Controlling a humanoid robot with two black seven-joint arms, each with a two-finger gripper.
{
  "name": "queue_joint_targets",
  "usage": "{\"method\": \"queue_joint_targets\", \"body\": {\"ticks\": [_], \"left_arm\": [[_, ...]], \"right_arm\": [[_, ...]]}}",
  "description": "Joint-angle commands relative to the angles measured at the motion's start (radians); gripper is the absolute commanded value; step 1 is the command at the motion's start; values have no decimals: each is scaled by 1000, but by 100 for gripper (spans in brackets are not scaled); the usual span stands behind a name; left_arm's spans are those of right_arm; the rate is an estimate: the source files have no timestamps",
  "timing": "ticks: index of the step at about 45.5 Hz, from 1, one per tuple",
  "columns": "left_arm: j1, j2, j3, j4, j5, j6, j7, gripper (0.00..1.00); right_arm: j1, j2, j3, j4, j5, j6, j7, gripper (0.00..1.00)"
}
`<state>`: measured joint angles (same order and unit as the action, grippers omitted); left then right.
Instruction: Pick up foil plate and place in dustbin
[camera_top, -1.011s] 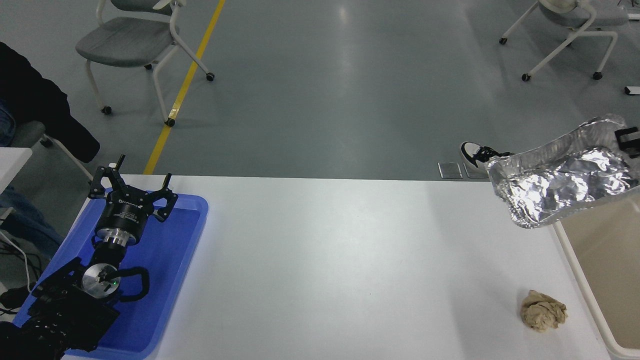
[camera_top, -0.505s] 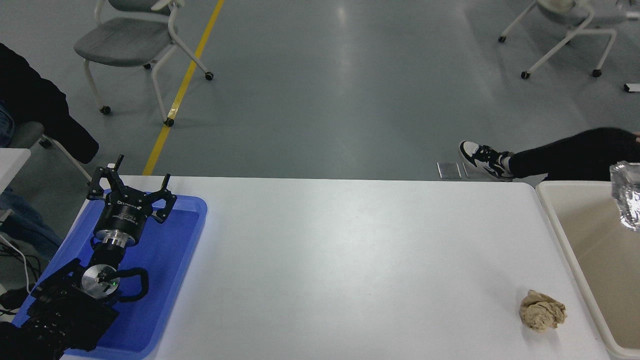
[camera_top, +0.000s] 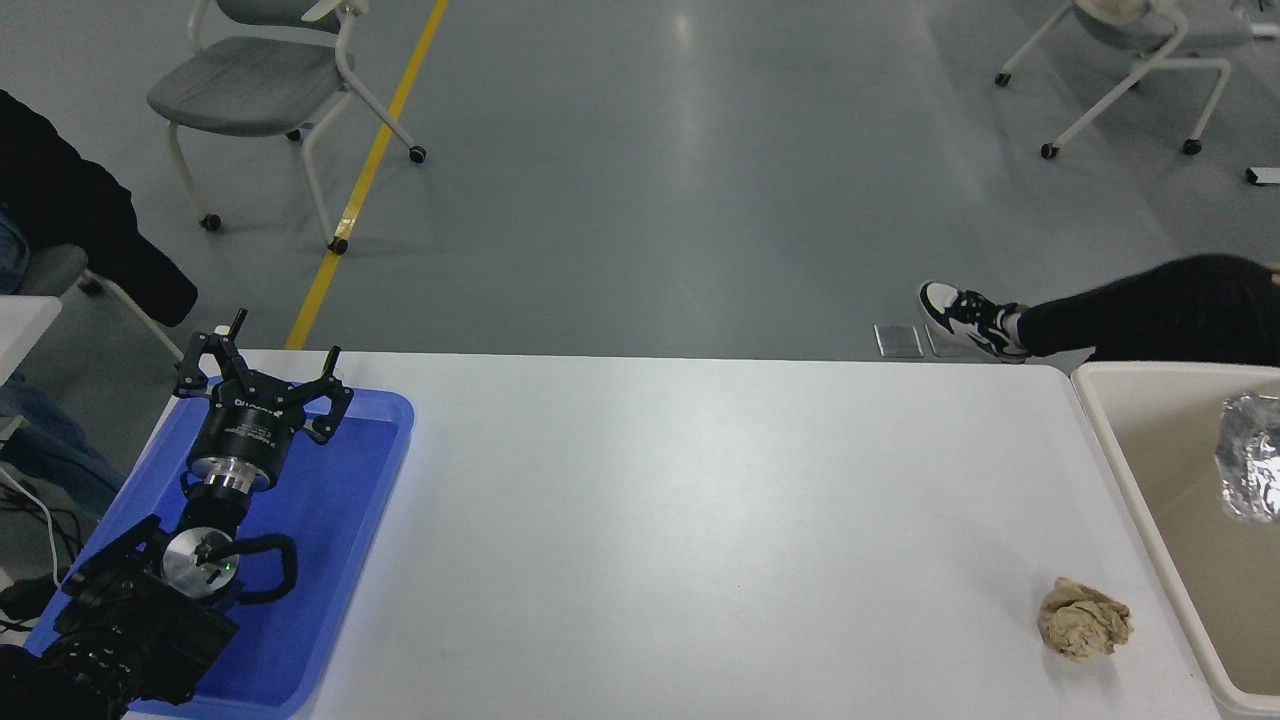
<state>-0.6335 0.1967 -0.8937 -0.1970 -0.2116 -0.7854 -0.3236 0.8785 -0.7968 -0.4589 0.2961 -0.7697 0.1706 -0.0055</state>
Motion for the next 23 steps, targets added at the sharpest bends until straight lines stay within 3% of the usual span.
{"method": "queue_joint_targets", "body": {"ticks": [1, 21, 22, 23], "left_arm": [[0, 1, 1, 2, 0, 0, 0, 100], [0, 1, 1, -1, 0, 0, 0, 100], [0, 1, 1, -1, 0, 0, 0, 100], [0, 1, 1, -1, 0, 0, 0, 100]], "right_arm": [[-142, 105, 135, -123, 93, -23, -5, 0], [-165, 128, 158, -132, 105, -26, -1, 0], [-165, 128, 158, -132, 107, -26, -1, 12], [-165, 126, 158, -132, 110, -25, -1, 52]]}}
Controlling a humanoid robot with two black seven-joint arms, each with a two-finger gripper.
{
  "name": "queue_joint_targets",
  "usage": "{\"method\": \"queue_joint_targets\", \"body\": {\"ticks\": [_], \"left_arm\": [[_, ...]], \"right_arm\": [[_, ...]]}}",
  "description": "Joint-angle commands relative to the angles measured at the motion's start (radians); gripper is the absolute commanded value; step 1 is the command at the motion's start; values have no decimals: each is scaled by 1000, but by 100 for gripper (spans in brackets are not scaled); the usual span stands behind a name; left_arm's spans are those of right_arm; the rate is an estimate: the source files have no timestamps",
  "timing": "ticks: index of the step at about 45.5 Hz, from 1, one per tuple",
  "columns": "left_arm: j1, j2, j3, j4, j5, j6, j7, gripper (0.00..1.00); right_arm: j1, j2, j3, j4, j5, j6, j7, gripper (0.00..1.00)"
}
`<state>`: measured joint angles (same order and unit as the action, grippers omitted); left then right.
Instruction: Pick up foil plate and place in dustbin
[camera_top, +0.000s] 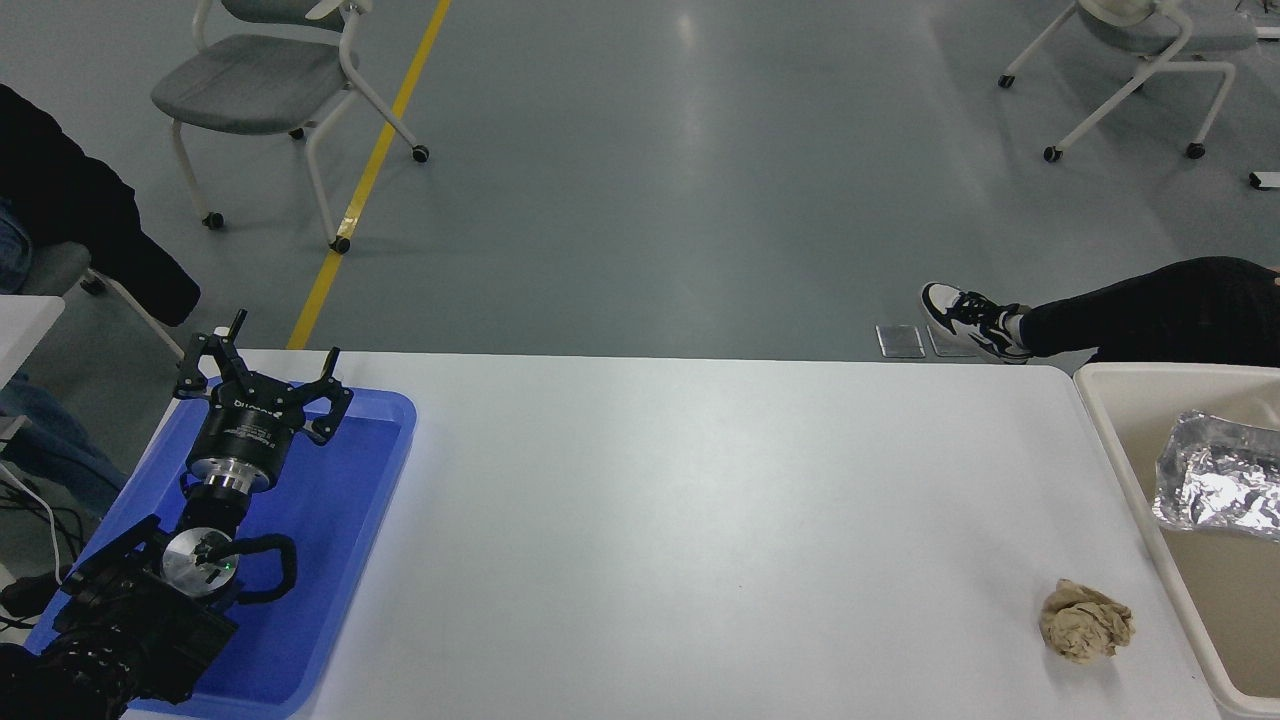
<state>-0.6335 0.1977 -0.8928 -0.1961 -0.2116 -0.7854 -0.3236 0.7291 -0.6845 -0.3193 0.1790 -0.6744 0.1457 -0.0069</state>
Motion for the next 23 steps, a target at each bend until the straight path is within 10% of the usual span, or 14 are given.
{"method": "queue_joint_targets", "body": {"ticks": [1, 23], "left_arm": [[0, 0, 0, -2, 0, 0, 0, 100], [-2, -3, 0, -2, 0, 0, 3, 100]], "right_arm": [[-16, 16, 19, -15, 19, 0, 1, 100], [124, -84, -29, 232, 16, 14, 7, 100]]}}
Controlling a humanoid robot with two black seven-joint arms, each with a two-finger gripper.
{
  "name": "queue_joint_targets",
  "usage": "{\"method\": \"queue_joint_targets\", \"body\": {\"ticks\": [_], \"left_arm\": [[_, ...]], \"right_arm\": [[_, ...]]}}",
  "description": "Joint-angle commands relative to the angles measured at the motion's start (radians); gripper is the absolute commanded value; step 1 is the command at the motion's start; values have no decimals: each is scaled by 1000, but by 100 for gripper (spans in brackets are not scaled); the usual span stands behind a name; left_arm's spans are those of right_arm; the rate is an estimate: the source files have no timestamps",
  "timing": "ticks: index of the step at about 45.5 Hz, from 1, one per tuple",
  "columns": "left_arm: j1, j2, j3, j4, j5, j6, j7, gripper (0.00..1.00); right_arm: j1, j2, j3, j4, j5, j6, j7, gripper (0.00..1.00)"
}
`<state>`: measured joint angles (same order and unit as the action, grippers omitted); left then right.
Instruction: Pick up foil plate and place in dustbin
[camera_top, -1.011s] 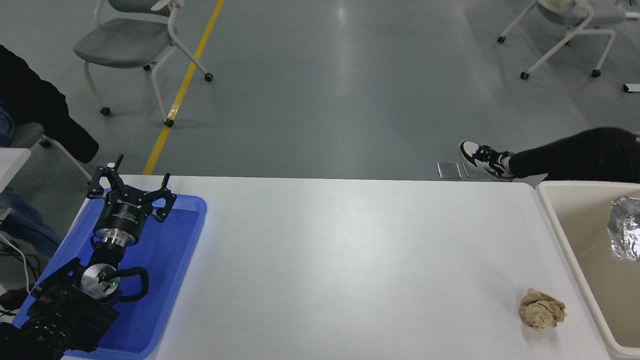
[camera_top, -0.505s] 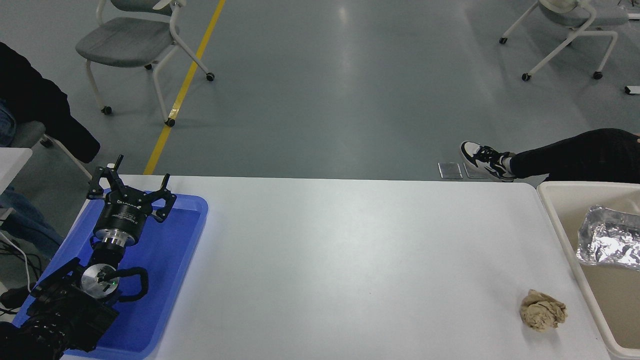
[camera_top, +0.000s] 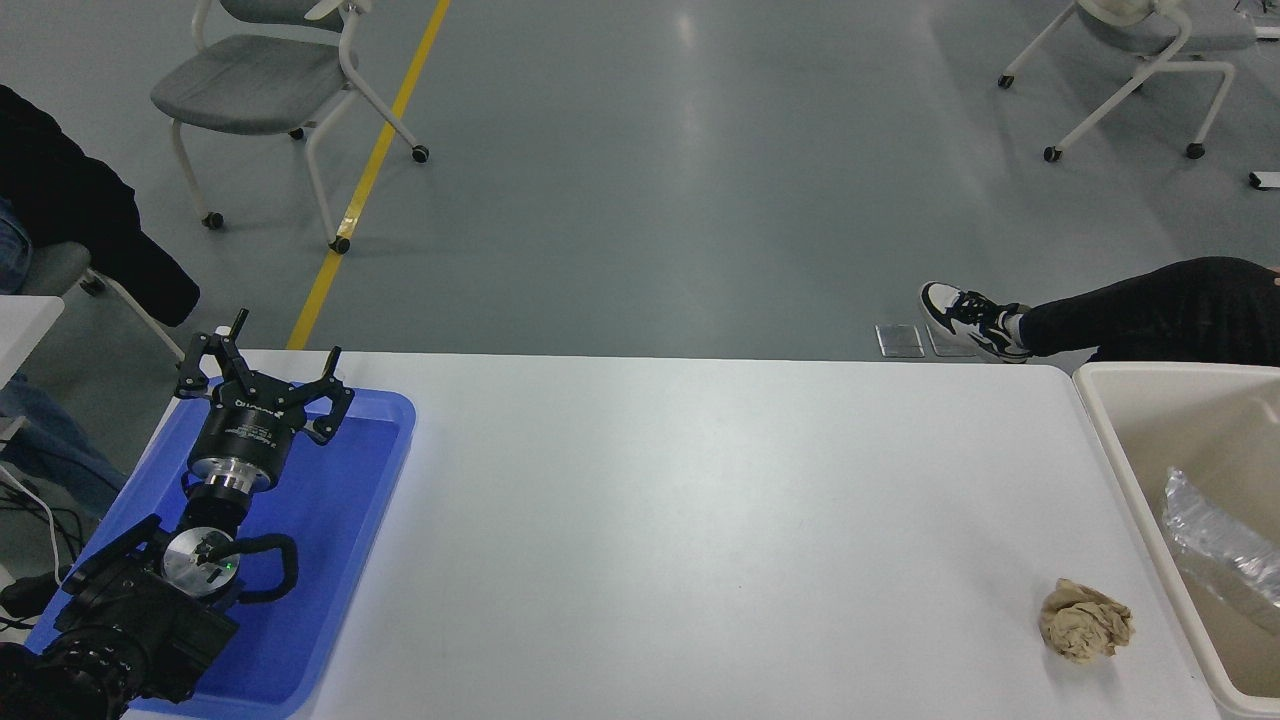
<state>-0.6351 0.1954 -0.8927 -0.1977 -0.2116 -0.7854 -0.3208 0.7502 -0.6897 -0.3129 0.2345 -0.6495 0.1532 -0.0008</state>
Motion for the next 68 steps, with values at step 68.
{"method": "queue_joint_targets", "body": {"ticks": [68], "left_arm": [[3, 4, 0, 3, 0, 0, -1, 100]], "right_arm": [[1644, 533, -870, 1278, 517, 540, -8, 100]]}}
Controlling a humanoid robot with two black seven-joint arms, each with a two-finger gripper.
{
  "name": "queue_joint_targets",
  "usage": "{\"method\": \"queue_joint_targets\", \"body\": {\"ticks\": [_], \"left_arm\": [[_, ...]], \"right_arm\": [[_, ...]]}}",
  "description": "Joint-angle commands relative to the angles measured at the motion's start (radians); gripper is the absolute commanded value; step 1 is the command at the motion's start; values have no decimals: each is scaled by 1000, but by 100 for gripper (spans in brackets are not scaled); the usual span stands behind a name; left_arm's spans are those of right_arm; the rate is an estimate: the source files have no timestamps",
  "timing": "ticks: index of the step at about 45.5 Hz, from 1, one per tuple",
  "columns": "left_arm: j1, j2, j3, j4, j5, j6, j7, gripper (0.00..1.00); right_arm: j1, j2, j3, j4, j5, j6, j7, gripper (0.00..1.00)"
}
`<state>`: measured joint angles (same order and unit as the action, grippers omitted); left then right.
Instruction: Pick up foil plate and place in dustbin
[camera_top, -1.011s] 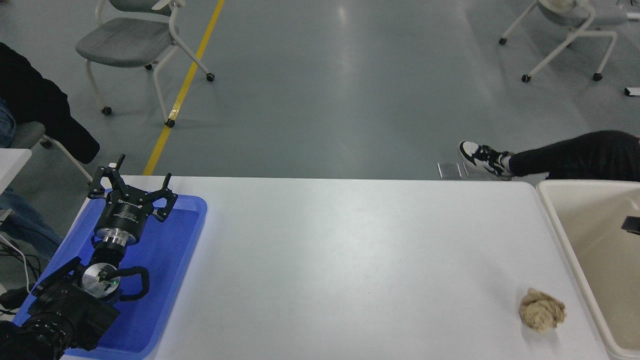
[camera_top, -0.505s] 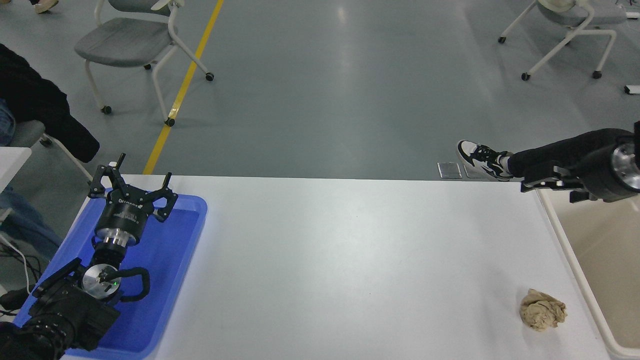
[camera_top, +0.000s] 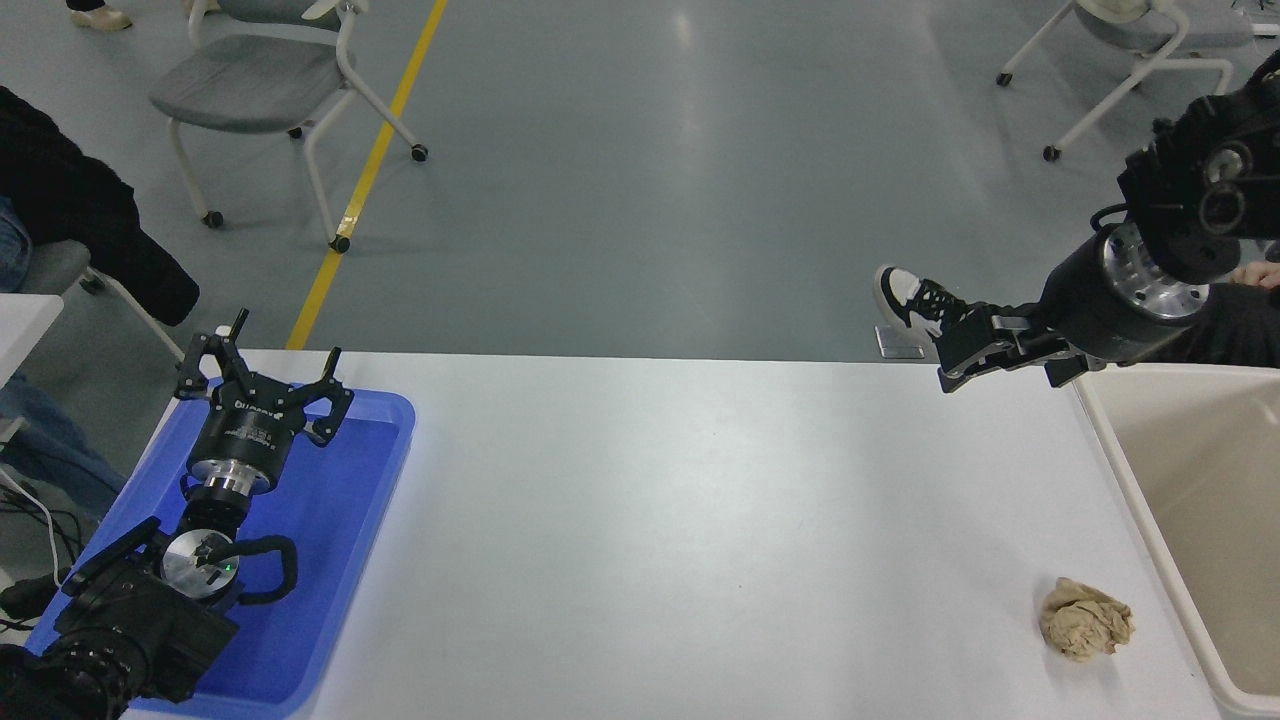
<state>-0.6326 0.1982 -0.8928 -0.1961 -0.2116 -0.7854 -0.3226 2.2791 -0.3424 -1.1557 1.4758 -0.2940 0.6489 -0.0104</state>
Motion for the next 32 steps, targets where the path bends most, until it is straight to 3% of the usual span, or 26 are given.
{"method": "queue_joint_targets", "body": {"ticks": [1, 12, 32], "left_arm": [[1, 1, 0, -2, 0, 0, 1, 100], [1, 1, 0, 1, 0, 0, 1, 100], [1, 1, 0, -2, 0, 0, 1, 100]], "right_arm": [[125, 200, -29, 37, 174, 47, 0, 100], [194, 264, -29, 80, 197, 110, 1, 100], [211, 230, -72, 80, 197, 120, 0, 100]]}}
